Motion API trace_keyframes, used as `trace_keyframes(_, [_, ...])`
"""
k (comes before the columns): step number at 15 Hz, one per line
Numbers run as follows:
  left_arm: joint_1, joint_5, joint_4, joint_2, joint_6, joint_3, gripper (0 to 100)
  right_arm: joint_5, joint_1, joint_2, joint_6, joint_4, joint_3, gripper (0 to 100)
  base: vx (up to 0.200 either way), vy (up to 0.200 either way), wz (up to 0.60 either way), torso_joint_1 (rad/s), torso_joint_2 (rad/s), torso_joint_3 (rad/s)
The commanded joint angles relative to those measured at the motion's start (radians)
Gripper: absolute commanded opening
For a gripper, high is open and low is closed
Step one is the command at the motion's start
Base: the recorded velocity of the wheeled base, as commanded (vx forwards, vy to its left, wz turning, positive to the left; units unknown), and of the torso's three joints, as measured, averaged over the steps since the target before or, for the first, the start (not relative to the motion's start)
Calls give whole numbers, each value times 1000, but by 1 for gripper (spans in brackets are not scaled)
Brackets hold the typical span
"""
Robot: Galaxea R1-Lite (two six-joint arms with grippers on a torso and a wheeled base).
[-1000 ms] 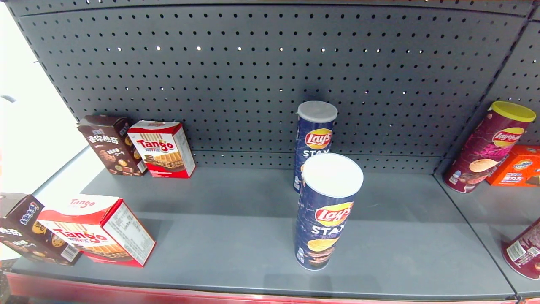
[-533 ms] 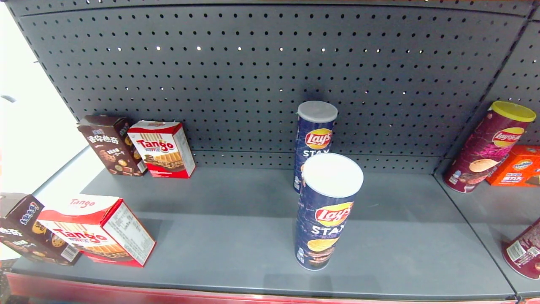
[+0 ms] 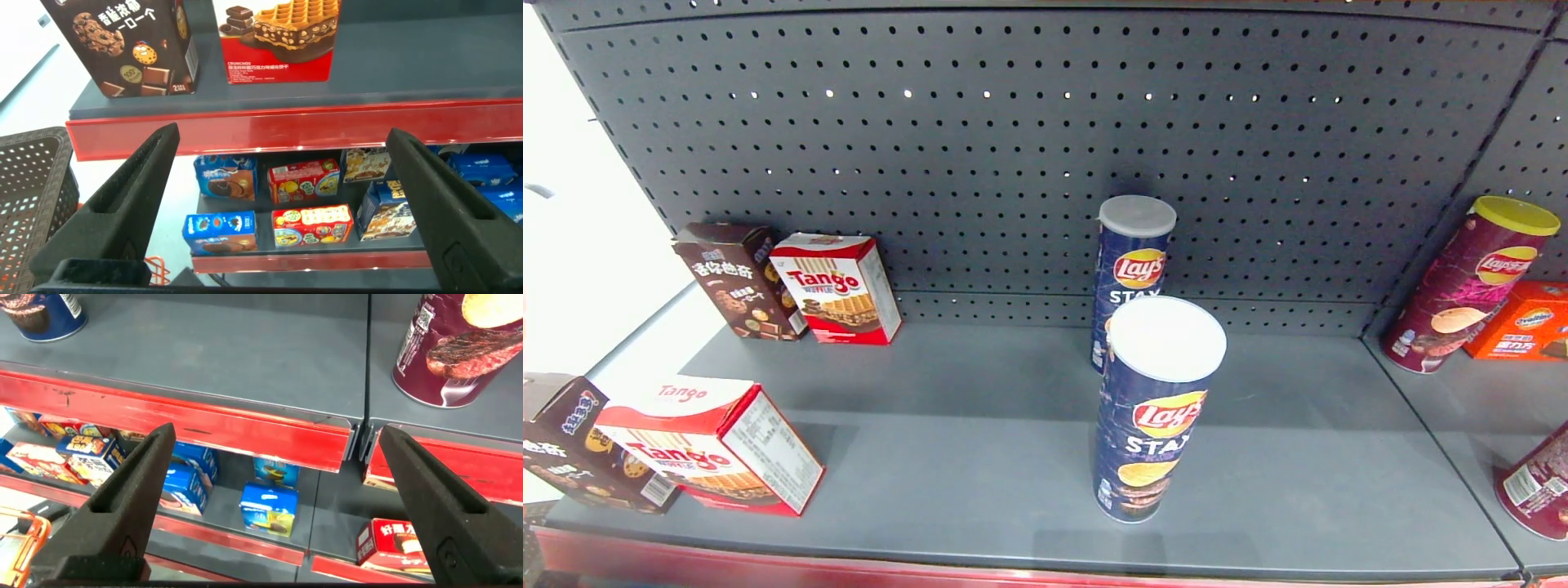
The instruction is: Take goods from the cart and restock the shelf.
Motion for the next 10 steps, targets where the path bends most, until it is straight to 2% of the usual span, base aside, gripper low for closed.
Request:
trace_keyframes(1, [1, 0, 0, 0, 0, 0, 100, -11, -42, 2, 14, 1, -1, 100, 0, 0, 0, 0, 0, 0])
trace_keyframes(2, [-1, 0, 0, 0, 0, 0, 100, -14, -229, 22, 9, 2, -1, 100, 0, 0, 0, 0, 0, 0])
trace_keyframes(4, [1, 0, 0, 0, 0, 0, 100, -6, -353, 23, 3, 1, -1, 100, 0, 0, 0, 0, 0, 0])
trace_keyframes(8, [-1, 0, 0, 0, 0, 0, 100, 20, -274, 3, -1, 1, -1, 100, 0, 0, 0, 0, 0, 0])
trace_keyframes(9, [1, 0, 0, 0, 0, 0, 100, 20, -222, -1, 0, 1, 1, 100, 0, 0, 0, 0, 0, 0])
trace_keyframes(10, [1, 0, 0, 0, 0, 0, 100, 20, -123, 0, 0, 1, -1, 100, 0, 0, 0, 0, 0, 0])
